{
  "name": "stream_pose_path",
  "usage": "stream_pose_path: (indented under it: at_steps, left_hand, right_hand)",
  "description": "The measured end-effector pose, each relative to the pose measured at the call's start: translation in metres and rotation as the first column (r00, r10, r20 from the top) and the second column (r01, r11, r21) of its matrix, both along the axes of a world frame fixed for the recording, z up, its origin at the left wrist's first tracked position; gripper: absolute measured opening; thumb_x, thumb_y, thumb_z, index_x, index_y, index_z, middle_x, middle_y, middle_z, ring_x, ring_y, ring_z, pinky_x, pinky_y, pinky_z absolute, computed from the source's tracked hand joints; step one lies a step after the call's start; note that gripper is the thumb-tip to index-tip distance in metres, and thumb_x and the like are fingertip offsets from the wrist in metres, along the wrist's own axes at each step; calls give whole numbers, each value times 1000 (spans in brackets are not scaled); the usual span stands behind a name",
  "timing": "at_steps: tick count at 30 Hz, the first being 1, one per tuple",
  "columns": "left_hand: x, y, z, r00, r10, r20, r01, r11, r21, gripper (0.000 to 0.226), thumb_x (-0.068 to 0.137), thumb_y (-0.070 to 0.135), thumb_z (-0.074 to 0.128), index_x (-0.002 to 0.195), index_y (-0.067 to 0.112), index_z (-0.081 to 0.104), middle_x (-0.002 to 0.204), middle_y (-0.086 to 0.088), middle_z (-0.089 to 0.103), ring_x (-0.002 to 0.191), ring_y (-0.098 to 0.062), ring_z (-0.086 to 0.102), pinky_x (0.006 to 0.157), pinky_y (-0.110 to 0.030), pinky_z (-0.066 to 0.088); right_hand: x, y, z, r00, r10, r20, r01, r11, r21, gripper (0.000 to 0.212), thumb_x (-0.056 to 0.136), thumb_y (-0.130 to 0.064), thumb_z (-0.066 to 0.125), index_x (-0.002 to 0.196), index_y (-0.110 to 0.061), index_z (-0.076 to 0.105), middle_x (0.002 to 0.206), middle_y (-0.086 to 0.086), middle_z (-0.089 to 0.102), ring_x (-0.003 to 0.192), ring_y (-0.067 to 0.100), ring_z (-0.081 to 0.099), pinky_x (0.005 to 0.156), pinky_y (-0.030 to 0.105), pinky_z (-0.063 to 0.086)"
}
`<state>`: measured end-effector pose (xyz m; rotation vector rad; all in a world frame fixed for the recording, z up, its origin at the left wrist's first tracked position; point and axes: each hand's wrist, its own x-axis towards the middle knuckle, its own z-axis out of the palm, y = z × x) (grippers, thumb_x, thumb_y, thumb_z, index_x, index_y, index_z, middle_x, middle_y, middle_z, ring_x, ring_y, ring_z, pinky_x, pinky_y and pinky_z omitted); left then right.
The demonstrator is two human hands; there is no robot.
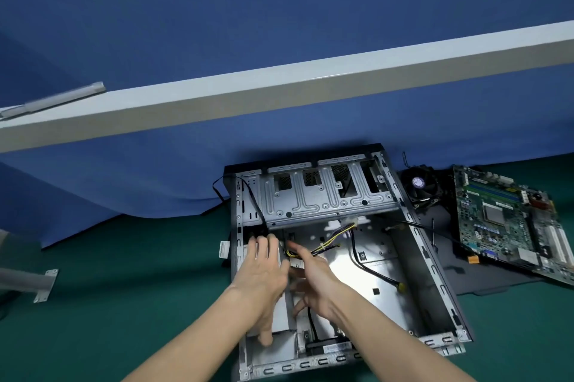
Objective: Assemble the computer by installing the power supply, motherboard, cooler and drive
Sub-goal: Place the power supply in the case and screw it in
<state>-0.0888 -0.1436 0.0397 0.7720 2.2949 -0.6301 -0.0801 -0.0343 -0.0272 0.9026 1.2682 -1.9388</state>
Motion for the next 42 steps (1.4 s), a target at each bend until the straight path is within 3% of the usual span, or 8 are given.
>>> stream_pose_path:
  at_steps: [10,16,22,25,29,33,38,42]
  left_hand:
    - [0,10,-16,1000,-4,14,5,998,-64,121,50,42,91,140,-1,21,145,-38,-3,134,-53,3,109,-65,5]
    - [0,0,-14,990,98,104,-104,993,49,132,53,45,89,148,6,6,150,-32,-21,139,-48,-19,114,-59,-9]
    - [6,-11,-16,980,145,137,-165,975,151,135,54,44,88,150,11,-1,148,-27,-31,135,-45,-30,105,-48,-22]
    - [3,-16,-20,976,129,172,-162,968,193,139,52,49,87,150,16,-5,149,-24,-31,136,-43,-30,107,-49,-21]
    - [-13,-42,-17,946,188,264,-290,855,430,106,65,74,63,147,36,8,153,0,7,143,-28,4,118,-44,3]
    - [-20,-50,-21,960,278,13,-215,711,670,49,98,53,32,140,29,28,128,4,53,123,-18,45,114,-30,19]
    - [-18,-62,-36,949,249,-195,-72,770,633,30,90,10,58,119,14,52,100,1,66,105,-20,59,111,-24,23]
    - [-21,-63,-43,937,226,-266,0,761,649,32,77,7,70,105,12,58,85,2,66,88,-19,64,103,-24,31]
  right_hand:
    - [1,10,-24,999,17,41,-11,991,-135,31,98,-41,42,125,-33,56,59,-5,65,59,20,51,65,53,46]
    - [1,18,-19,994,64,89,-55,994,-97,51,97,-56,39,141,-30,36,130,8,59,119,37,55,70,64,49]
    - [-1,17,-20,988,148,36,-148,989,-16,46,92,-61,45,128,-31,48,121,1,62,114,31,57,75,59,55]
    - [2,18,-21,982,188,5,-188,982,21,61,79,-65,58,120,-20,50,122,5,61,112,28,59,72,49,59]
    - [-2,20,-23,959,256,-123,-246,965,90,60,72,-64,63,113,-21,62,116,1,67,109,14,61,79,37,57]
    - [-14,17,-21,863,432,-262,-403,901,158,77,70,-64,69,132,-22,52,113,-11,67,101,-2,61,86,24,45]
    - [-28,8,-30,764,568,-306,-537,823,186,97,60,-43,88,140,-10,44,122,4,67,118,19,59,111,40,36]
    - [-37,7,-31,707,633,-314,-590,773,232,72,61,-36,89,125,-19,60,113,-3,71,113,14,62,108,37,40]
